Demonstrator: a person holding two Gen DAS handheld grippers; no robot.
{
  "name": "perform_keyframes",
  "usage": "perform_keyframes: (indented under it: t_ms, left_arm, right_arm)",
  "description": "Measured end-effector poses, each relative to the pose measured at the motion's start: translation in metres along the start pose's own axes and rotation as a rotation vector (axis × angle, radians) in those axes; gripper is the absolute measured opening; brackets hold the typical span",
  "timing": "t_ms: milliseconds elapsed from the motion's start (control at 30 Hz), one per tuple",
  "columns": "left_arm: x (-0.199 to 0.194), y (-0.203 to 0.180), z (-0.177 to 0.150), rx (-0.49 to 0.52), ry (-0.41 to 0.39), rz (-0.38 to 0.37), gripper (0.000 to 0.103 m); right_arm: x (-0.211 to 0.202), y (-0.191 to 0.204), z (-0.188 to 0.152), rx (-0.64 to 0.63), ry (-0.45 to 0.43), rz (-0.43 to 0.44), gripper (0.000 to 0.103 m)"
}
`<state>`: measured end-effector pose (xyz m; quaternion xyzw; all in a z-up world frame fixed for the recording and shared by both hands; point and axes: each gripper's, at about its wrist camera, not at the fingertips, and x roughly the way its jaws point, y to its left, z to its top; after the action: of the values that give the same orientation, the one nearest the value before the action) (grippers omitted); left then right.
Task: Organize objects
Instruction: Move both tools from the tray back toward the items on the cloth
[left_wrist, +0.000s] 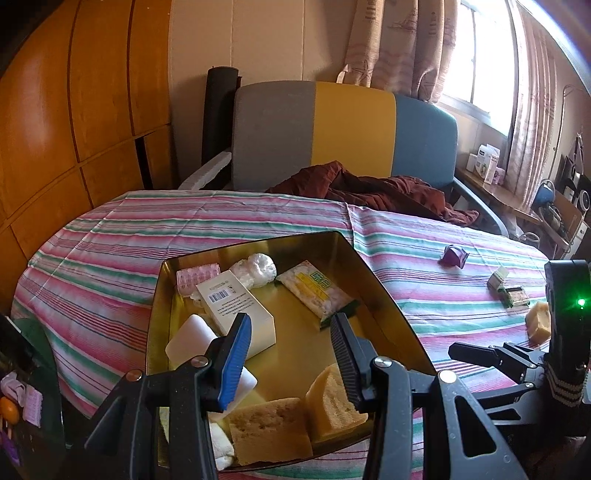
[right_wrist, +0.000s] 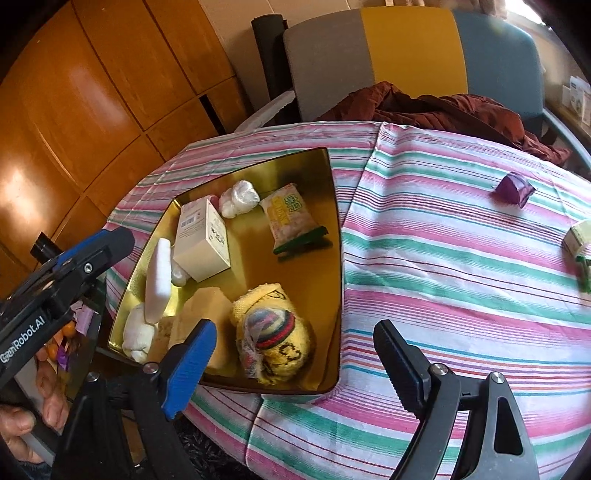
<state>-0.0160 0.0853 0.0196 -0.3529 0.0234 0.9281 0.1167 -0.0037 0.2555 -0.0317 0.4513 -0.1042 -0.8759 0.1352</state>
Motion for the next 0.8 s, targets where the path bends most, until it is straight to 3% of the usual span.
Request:
perform_keyframes:
  t_ms: [467,800]
  left_arm:
    - [0.000,-0.017,0.011,0.040,-0.011,-0.035,0.045]
    - [0.007,-0.063,0.030,0.141,-0.011,-0.132,0.045]
  right_arm:
    - [-0.007,-0.037,-0.002,0.088,-0.008,-0.042,0.088]
    - [-0.033,-0.111,-0.006,0.228,-0.033,-0.152,0.088]
